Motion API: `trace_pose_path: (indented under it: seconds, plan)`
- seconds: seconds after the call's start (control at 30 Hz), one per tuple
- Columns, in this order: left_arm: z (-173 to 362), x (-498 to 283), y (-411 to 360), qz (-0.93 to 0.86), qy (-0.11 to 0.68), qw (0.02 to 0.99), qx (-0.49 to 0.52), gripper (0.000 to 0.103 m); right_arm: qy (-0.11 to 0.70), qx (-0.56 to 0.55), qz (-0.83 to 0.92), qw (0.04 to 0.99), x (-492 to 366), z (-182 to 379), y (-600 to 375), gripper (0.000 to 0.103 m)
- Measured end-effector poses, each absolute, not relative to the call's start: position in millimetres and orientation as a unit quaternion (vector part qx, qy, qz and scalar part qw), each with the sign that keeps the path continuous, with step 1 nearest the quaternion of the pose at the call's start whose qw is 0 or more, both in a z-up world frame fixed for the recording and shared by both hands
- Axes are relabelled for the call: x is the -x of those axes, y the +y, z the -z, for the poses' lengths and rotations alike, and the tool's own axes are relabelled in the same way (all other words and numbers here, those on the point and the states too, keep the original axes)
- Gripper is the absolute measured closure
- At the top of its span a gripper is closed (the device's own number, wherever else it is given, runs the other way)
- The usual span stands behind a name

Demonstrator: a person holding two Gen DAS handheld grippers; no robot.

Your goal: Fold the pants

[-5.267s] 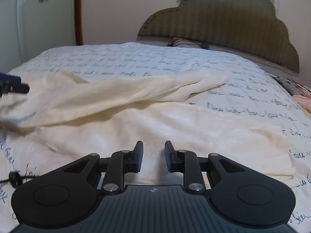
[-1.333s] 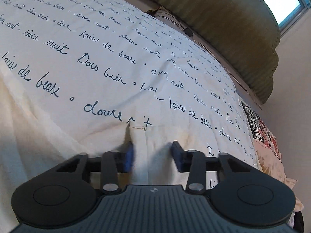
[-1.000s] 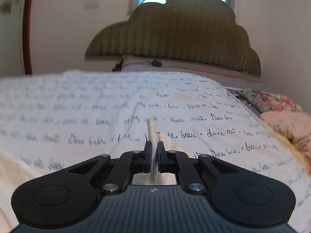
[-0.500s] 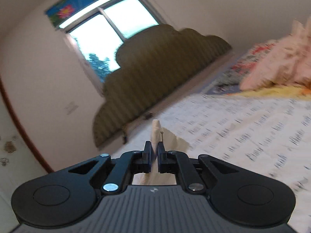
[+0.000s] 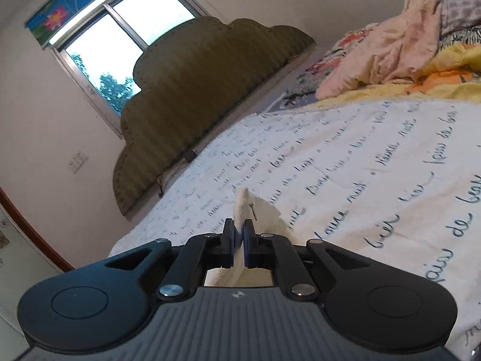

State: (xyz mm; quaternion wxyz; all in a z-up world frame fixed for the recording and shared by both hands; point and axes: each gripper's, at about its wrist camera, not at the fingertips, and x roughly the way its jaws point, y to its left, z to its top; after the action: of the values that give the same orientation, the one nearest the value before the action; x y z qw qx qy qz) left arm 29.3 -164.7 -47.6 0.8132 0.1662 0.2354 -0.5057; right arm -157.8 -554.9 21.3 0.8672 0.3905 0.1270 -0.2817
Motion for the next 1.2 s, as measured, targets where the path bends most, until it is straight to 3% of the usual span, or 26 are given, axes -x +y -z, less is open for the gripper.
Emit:
trace_pose_path:
  seconds: [0.13, 0.2, 0.67, 0.8, 0.83, 0.87, 0.93, 1.0, 1.07, 1.1, 1.2]
  plan:
    - [47.7, -27.1, -167.3, 0.506, 0.233, 0.811, -0.178, 0.084, 0.186, -0.409, 0.313, 0.837, 166.7, 20.8, -561.6, 0.097]
    - [45.3, -24.8, -166.7, 0.506, 0.227, 0.812, -0.183, 0.09, 0.183, -0.42, 0.315, 0.831, 175.8, 31.6, -559.2, 0.097]
    - [41.3, -21.3, -152.1, 0.529, 0.215, 0.798, -0.189, 0.099, 0.176, -0.385, 0.324, 0.846, 179.8, 27.6, -551.3, 0.096]
    - [44.4, -22.8, -151.1, 0.534, 0.228, 0.791, -0.192, 0.098, 0.199, -0.384, 0.33, 0.839, 182.1, 26.4, -551.4, 0.09]
    - [42.0, -22.6, -149.9, 0.537, 0.231, 0.789, -0.19, 0.096, 0.19, -0.385, 0.345, 0.835, 187.4, 22.3, -549.6, 0.088]
    - [38.1, -23.1, -148.9, 0.54, 0.234, 0.786, -0.187, 0.087, 0.179, -0.37, 0.377, 0.83, 193.1, 15.6, -544.3, 0.088]
    - [28.9, -23.8, -145.0, 0.55, 0.235, 0.782, -0.174, 0.084, 0.159, -0.317, 0.417, 0.837, 194.7, -2.6, -529.5, 0.085]
    - [18.3, -26.0, -143.7, 0.55, 0.229, 0.788, -0.158, 0.058, 0.169, -0.278, 0.365, 0.872, 176.2, -19.0, -514.7, 0.085]
    - [9.5, -31.4, -144.8, 0.537, 0.219, 0.803, -0.138, 0.039, 0.218, -0.232, 0.287, 0.903, 137.7, -28.8, -496.9, 0.085]
    - [6.1, -35.7, -146.6, 0.525, 0.217, 0.813, -0.128, 0.034, 0.243, -0.207, 0.248, 0.914, 116.5, -31.3, -487.4, 0.085]
    - [7.4, -49.1, -159.0, 0.475, 0.228, 0.838, -0.142, 0.034, 0.324, -0.122, 0.143, 0.927, 48.8, -27.2, -454.9, 0.085]
